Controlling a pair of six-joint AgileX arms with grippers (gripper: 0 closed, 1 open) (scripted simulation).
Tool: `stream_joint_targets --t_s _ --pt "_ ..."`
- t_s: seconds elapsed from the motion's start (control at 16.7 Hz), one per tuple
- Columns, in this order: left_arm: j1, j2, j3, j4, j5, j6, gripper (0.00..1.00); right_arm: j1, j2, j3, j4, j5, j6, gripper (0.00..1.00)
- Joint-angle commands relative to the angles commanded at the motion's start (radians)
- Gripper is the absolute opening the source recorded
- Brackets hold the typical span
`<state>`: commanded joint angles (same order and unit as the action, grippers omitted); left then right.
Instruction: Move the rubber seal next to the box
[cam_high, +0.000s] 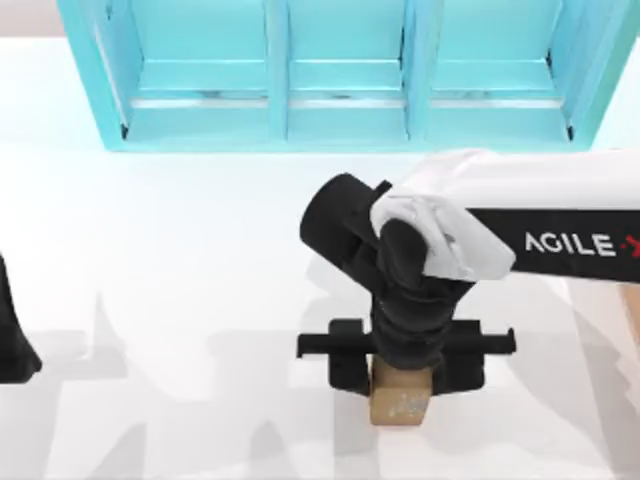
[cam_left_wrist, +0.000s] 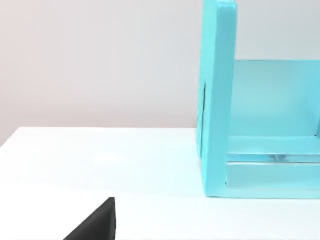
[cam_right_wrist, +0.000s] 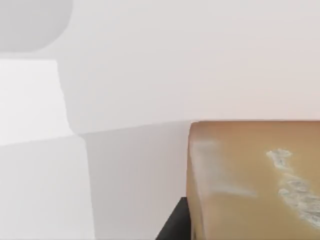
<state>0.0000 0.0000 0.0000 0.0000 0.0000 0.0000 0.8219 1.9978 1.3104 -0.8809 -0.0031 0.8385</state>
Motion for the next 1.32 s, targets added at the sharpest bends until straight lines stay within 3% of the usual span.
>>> stream_joint_targets --t_s 0.18,0.24,0.78,1.32 --pt "0.000 0.000 0.000 0.000 0.000 0.000 1.00 0.000 0.000 0.000 0.000 0.000 0.000 0.02" --pt "0.000 0.000 0.000 0.000 0.000 0.000 1.00 0.000 0.000 0.000 0.000 0.000 0.000 0.00" --pt "0.000 0.000 0.000 0.000 0.000 0.000 1.00 -0.003 -0.005 0.003 -0.003 0.001 0.001 0.00" --pt "0.000 0.000 0.000 0.000 0.000 0.000 1.00 -0.004 -0.068 0.117 -0.183 0.000 -0.002 0.00"
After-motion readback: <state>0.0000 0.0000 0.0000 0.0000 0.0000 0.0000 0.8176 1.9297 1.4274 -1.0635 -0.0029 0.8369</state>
